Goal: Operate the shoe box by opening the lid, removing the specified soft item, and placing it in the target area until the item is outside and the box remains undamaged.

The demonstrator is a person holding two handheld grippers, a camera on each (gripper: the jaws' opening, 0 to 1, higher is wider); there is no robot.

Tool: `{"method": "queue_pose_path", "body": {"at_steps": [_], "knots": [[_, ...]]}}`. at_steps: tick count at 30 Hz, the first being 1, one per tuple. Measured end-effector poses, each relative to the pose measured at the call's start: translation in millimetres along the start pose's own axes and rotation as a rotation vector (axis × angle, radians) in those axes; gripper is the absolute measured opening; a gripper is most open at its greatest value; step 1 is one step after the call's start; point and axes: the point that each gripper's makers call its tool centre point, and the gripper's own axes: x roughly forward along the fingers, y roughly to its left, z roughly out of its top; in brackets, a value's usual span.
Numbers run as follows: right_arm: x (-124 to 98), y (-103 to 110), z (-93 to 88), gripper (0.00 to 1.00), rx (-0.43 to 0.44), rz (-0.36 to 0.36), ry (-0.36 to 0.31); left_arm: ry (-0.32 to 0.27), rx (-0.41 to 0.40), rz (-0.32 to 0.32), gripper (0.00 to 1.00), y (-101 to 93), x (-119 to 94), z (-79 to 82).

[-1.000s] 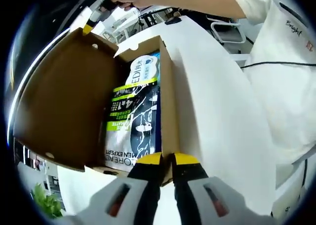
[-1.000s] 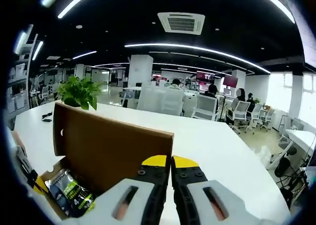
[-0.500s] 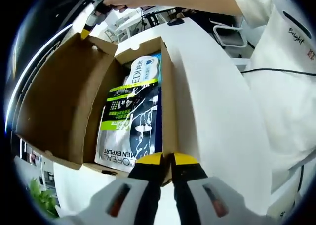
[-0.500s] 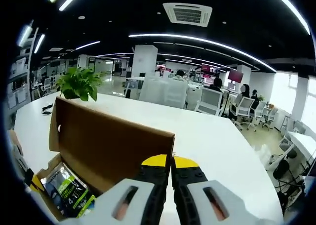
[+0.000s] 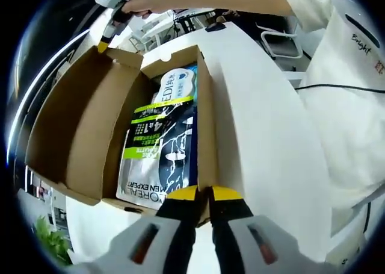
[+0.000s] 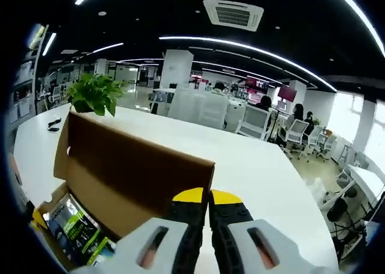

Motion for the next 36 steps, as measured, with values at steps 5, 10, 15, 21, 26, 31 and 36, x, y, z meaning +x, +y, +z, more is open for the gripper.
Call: {"method": "queue_pose_path", "body": {"at_steps": [5, 10, 15, 21, 26, 31, 36], "knots": [[6, 0, -3.7, 0.00, -0.008, -0.002, 0.028, 0.004, -0.022, 0.008, 0.06, 0.0, 0, 0.2], [8, 1, -7.0, 0.00, -0.009, 0.001, 0.036, -0.001, -0.017, 0.009, 0.06, 0.0, 0, 0.1], [19, 0, -8.3, 0.00, -0.029, -0.001, 0.053, -0.007, -0.017, 0.009, 0.06, 0.5, 0, 0.4], [31, -2, -10.9, 0.00, 0.017, 0.019, 0.077, -0.014, -0.022, -0.005, 0.06, 1.1, 0, 0.4], [47, -1, -16.0, 0.00, -0.018, 0.007, 0.125, 0.004, -0.069, -0.011, 0.05, 0.2, 0, -0.5], [59, 6, -20.5, 0.00, 0.024, 0.036, 0.130, 0.019, -0.056, -0.033, 0.04, -5.1, 0, 1.4], [71, 5, -28.9, 0.00, 0.069, 0.034, 0.131, -0.013, -0.067, -0.047, 0.04, -5.2, -1, 1.0]]}}
